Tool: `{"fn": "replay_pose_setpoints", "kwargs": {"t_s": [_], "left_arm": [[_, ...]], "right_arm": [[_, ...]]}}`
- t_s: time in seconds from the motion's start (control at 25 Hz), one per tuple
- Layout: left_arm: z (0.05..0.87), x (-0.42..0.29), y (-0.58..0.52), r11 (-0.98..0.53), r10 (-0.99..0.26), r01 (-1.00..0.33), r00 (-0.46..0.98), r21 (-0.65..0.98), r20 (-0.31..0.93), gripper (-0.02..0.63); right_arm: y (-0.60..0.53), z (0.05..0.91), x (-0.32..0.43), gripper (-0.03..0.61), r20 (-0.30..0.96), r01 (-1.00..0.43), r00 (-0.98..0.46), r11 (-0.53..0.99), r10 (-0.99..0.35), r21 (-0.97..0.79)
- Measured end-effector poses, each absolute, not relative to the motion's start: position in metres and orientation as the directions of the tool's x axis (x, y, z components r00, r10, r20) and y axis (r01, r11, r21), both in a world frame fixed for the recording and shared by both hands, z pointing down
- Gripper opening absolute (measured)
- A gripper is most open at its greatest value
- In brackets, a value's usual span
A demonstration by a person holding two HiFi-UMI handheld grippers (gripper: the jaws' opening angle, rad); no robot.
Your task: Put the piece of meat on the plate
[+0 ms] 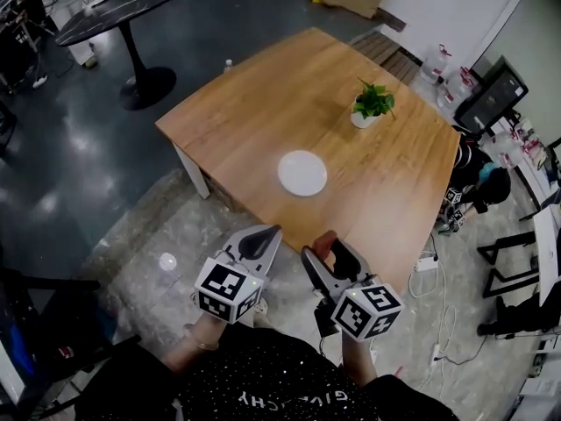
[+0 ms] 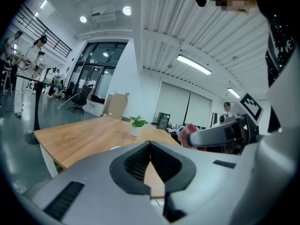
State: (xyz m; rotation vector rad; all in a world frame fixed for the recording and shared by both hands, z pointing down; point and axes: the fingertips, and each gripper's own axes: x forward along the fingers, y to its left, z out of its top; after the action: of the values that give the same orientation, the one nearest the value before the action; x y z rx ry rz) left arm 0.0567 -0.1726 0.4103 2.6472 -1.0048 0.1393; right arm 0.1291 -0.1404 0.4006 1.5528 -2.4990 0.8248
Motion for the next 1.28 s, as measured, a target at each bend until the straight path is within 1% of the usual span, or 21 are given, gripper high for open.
{"fn": "replay_pose_setpoints", "kwargs": {"t_s": [0.16, 0.36, 0.56, 0.68, 0.76, 0.84, 1.0, 1.12, 1.28], "left_arm": [[0.419, 0.059, -0.209, -0.713, -0.615, -0.652, 0.758, 0.257, 0.217, 0.009], [0.430, 0.066, -0.268, -0.744, -0.564, -0.612, 0.790, 0.268, 0.240, 0.009], [0.442, 0.082, -0.329, -0.794, -0.486, -0.548, 0.833, 0.264, 0.266, 0.009], [0.455, 0.083, -0.364, -0.804, -0.452, -0.526, 0.844, 0.277, 0.291, 0.009], [0.464, 0.082, -0.384, -0.806, -0.433, -0.516, 0.849, 0.292, 0.303, 0.009], [0.475, 0.077, -0.403, -0.801, -0.421, -0.513, 0.849, 0.310, 0.319, 0.009], [0.494, 0.072, -0.431, -0.789, -0.395, -0.507, 0.851, 0.347, 0.345, 0.009], [0.502, 0.075, -0.447, -0.786, -0.382, -0.499, 0.856, 0.365, 0.347, 0.009], [0.512, 0.078, -0.462, -0.774, -0.373, -0.498, 0.858, 0.391, 0.353, 0.009]], "right_arm": [[-0.175, 0.408, 0.129, 0.295, 0.357, -0.853, -0.475, 0.322, -0.804, -0.410], [-0.230, 0.419, 0.131, 0.295, 0.379, -0.868, -0.435, 0.268, -0.817, -0.419], [-0.298, 0.446, 0.146, 0.295, 0.446, -0.899, -0.366, 0.186, -0.817, -0.397], [-0.339, 0.475, 0.151, 0.295, 0.511, -0.913, -0.330, 0.132, -0.794, -0.386], [-0.363, 0.499, 0.154, 0.295, 0.572, -0.928, -0.295, 0.088, -0.765, -0.362], [-0.383, 0.524, 0.157, 0.295, 0.644, -0.952, -0.246, 0.057, -0.724, -0.300], [-0.409, 0.569, 0.165, 0.295, 0.774, -0.982, -0.173, 0.049, -0.610, -0.182], [-0.419, 0.585, 0.167, 0.295, 0.828, -0.989, -0.151, 0.079, -0.540, -0.128], [-0.427, 0.596, 0.166, 0.295, 0.872, -0.987, -0.153, 0.113, -0.464, -0.113]]}}
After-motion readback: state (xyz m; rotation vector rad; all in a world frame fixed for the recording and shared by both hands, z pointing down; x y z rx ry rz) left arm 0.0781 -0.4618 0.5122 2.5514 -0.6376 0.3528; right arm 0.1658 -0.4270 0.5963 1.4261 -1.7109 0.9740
